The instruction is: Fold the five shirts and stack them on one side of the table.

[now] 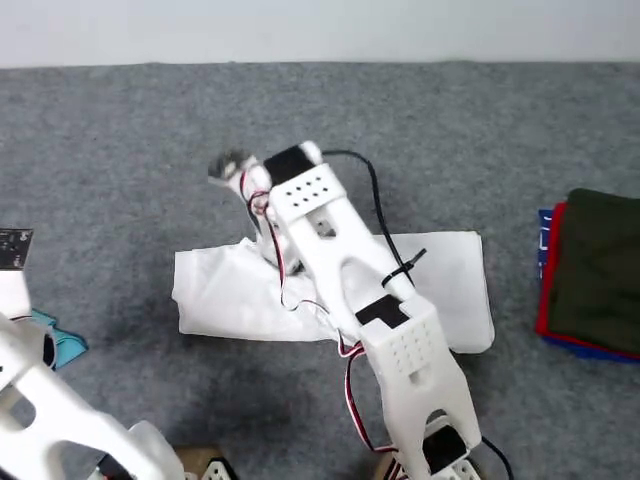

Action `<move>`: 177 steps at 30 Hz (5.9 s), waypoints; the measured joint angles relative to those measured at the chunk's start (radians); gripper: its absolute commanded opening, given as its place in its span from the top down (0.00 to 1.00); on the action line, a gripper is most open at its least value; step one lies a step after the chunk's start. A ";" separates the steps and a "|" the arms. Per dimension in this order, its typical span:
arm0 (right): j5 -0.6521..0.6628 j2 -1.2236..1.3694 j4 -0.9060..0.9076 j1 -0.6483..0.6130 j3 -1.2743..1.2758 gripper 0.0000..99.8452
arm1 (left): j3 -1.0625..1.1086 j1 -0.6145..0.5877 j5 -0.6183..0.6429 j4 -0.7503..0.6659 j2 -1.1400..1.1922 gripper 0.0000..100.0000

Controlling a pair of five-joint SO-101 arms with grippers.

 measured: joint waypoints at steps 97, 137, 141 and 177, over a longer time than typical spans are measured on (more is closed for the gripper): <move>-0.247 -0.540 -0.726 0.736 1.149 0.99 | 0.245 0.000 0.071 0.060 -0.555 0.98; -0.130 -0.879 -0.420 0.766 1.086 0.99 | 0.790 0.436 0.311 -0.827 -0.552 0.98; -0.112 -0.905 -0.269 0.763 0.934 0.99 | 0.796 0.436 0.362 -0.859 -0.552 0.98; -0.146 -0.525 -0.307 -0.127 0.443 0.99 | 0.898 0.307 0.646 -1.005 -0.552 0.98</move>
